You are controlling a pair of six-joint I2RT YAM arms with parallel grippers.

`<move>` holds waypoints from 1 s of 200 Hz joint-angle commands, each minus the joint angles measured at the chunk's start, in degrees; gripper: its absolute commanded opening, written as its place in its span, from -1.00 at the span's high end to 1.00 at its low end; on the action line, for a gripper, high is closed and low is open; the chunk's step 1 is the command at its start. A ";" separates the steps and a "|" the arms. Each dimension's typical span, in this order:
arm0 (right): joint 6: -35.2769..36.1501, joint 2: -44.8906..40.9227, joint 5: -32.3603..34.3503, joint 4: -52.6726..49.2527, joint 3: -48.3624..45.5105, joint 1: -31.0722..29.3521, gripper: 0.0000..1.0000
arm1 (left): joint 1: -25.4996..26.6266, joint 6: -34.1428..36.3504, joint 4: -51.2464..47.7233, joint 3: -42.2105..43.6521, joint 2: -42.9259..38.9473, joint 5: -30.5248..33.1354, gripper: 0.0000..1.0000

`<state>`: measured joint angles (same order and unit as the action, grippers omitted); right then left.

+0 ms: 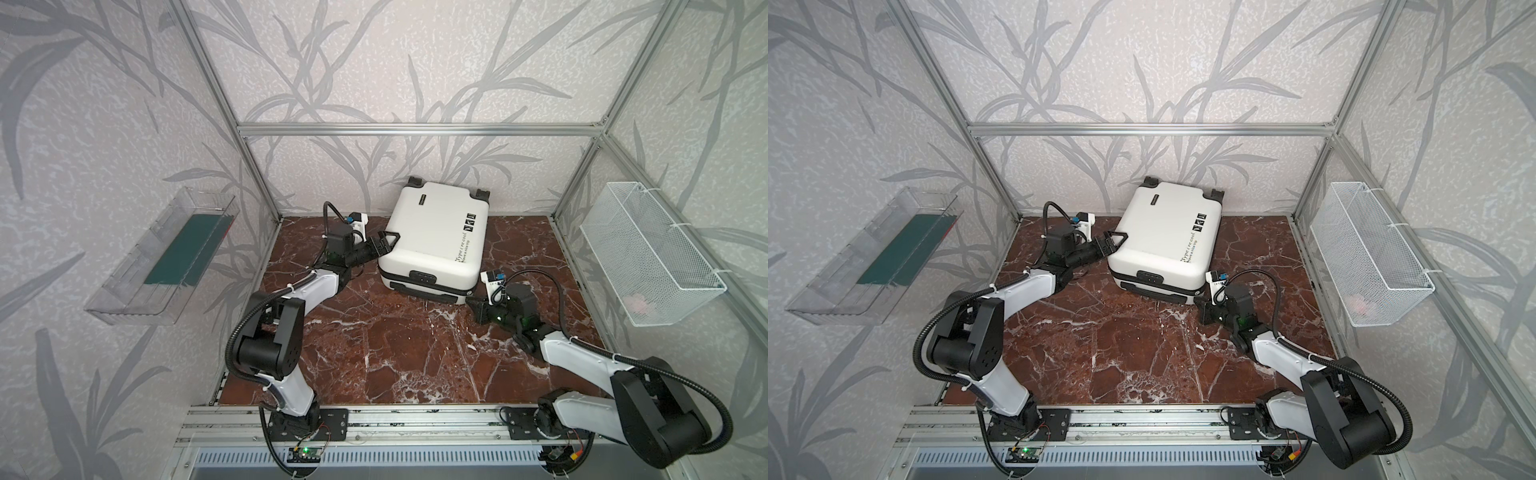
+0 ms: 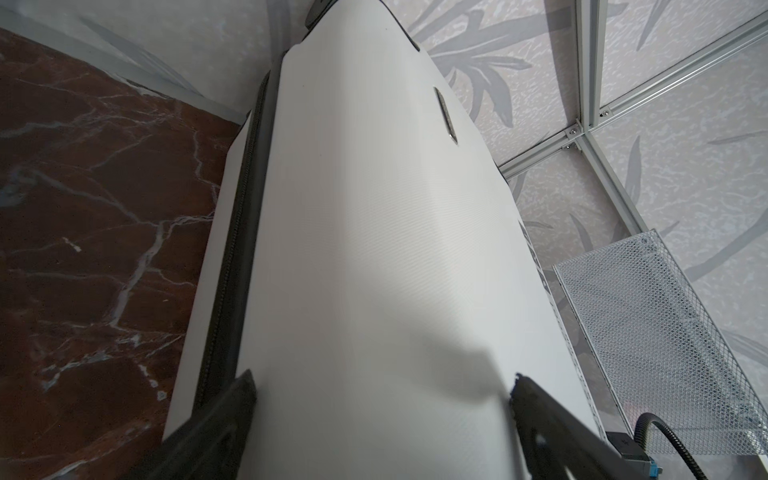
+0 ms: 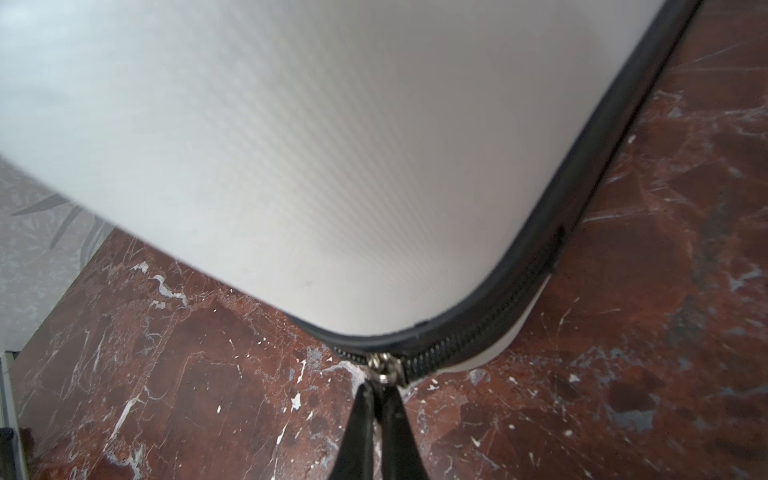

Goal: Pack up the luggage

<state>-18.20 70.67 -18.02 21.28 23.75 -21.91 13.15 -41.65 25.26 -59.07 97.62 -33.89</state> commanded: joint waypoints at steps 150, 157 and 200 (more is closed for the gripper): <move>-2.24 -21.10 21.87 -14.01 -6.49 -3.64 -0.19 | 2.80 -2.56 6.12 3.01 -0.37 -0.77 -0.92; -2.36 -21.51 23.19 -13.69 -6.82 -4.65 -0.21 | 2.91 -2.65 6.35 3.12 -0.37 -0.53 -0.92; -6.07 -20.15 34.11 -10.56 -8.18 -13.45 -0.23 | 3.71 -2.91 6.91 3.46 -0.25 0.33 -0.92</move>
<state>-21.71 49.74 7.18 8.75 16.34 -31.11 14.41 -43.48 31.00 -56.55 97.93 -30.68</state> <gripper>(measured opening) 0.617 0.962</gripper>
